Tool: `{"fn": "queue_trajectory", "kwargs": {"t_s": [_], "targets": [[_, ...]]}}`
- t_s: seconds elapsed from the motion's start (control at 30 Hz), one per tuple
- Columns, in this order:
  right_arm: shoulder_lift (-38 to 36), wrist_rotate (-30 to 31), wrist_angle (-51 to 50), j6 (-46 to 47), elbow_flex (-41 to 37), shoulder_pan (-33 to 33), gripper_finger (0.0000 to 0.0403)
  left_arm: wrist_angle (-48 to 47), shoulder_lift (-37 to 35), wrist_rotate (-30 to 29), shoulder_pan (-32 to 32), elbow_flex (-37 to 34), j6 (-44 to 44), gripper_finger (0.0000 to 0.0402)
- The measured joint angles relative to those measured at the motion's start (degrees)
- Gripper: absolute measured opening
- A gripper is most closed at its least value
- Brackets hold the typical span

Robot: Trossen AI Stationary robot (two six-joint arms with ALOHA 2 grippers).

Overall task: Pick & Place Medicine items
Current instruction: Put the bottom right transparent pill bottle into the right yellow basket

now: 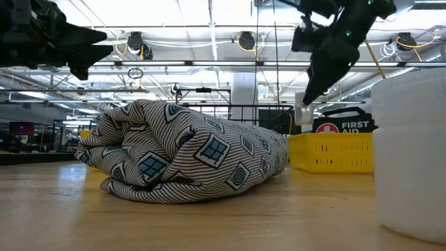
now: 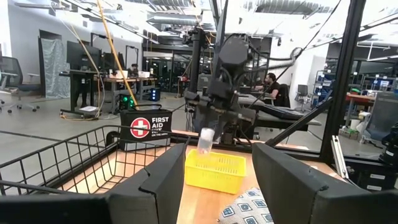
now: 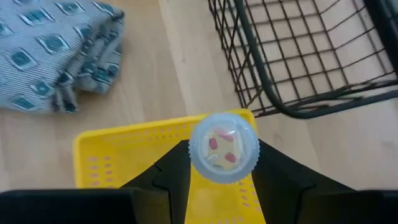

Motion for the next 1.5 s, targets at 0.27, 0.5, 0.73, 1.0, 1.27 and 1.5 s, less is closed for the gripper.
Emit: {"fn": "queue_trajectory", "kwargs": {"t_s": [0.27, 0.5, 0.73, 1.0, 1.27, 1.5], "targets": [[1.40, -2.81, 8.91, 1.47, -6.04, -1.78, 0.0136, 0.02, -0.01, 0.00, 0.00, 0.02, 0.00, 0.0198], [2.28, -2.87, 13.94, 3.19, -9.67, -1.83, 0.0136, -0.02, 0.01, 0.02, -0.01, 0.02, 0.00, 0.0198], [3.28, -2.87, 17.44, 4.00, -12.38, -1.83, 0.0136, 0.00, 0.01, 0.01, 0.00, 0.02, 0.00, 0.0198], [6.54, -2.88, 18.79, 4.51, -12.37, -1.83, 0.0138, -0.02, 0.01, 0.02, 0.00, 0.02, 0.00, 0.0198], [9.27, -2.80, 21.17, 4.55, -12.24, -1.79, 0.0140, 0.00, 0.01, 0.02, 0.00, 0.02, 0.00, 0.0198], [9.29, -2.73, 21.46, 4.42, -12.28, -1.79, 0.0141, 0.00, 0.01, 0.02, -0.01, 0.02, 0.00, 0.0198]]}}
